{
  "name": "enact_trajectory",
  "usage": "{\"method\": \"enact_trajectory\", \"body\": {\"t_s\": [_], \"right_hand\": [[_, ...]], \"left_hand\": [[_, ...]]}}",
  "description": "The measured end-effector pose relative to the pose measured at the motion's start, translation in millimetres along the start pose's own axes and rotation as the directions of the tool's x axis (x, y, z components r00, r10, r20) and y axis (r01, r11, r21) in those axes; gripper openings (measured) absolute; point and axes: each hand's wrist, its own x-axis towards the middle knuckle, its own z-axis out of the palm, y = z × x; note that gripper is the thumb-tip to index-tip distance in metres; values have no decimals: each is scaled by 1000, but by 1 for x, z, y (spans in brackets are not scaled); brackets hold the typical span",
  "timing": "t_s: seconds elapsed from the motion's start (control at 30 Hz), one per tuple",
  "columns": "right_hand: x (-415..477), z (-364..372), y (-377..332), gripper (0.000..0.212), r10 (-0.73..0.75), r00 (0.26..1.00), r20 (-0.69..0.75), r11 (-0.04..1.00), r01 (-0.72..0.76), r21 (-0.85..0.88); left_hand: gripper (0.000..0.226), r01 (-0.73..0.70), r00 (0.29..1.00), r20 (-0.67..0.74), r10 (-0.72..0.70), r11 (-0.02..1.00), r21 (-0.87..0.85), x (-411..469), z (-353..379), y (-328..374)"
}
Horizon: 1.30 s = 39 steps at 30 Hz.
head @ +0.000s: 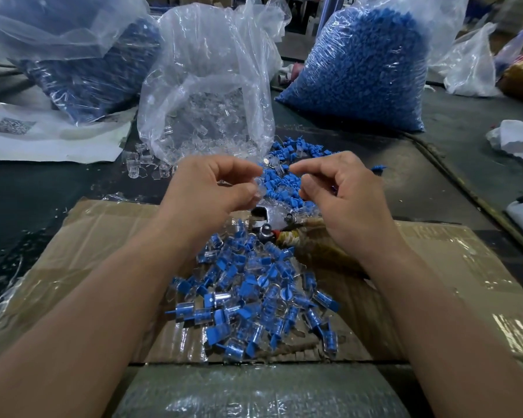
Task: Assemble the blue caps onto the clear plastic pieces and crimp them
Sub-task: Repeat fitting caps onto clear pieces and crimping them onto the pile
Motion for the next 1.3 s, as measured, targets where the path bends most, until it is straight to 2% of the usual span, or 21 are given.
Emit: {"method": "enact_trajectory", "body": {"t_s": [0.07, 0.23, 0.4, 0.53, 0.63, 0.8, 0.93, 1.1, 1.23, 1.3], "right_hand": [[-1, 1, -1, 18, -31, 999, -13, 999, 31, 9], [-4, 2, -7, 24, -37, 995, -93, 984, 52, 168], [-7, 9, -10, 22, -6, 999, -42, 973, 15, 232], [-9, 8, -13, 20, -81, 993, -88, 975, 98, 202], [-9, 10, -14, 21, -52, 996, -77, 961, 71, 268], [-10, 13, -12, 26, -62, 994, -94, 988, 74, 139], [-12, 12, -13, 20, -105, 987, -125, 991, 113, 65], [-10, 10, -13, 26, -76, 990, -119, 995, 83, 55], [-12, 11, -14, 22, -92, 988, -124, 996, 93, 7], [-12, 11, -15, 21, -91, 991, -101, 995, 96, 37]], "left_hand": [[22, 0, 1000, 22, 0, 1000, -16, -2, 1, 1], [12, 45, 998, 49, -41, 995, -84, -3, 2, 5], [9, 61, 997, 45, -56, 992, -111, -5, 3, 7], [6, 57, 998, 28, -55, 993, -101, -6, 5, 7], [5, 55, 998, 14, -54, 995, -87, -6, 5, 7], [6, 48, 999, 13, -47, 993, -111, -7, 6, 9], [8, 19, 999, 30, -16, 995, -99, -9, 7, 10], [9, -20, 1000, 18, 22, 995, -94, -10, 8, 11], [11, -99, 994, 35, 100, 995, -7, -14, 12, 11], [13, -112, 994, 13, 112, 994, -8, -14, 12, 11]]}}
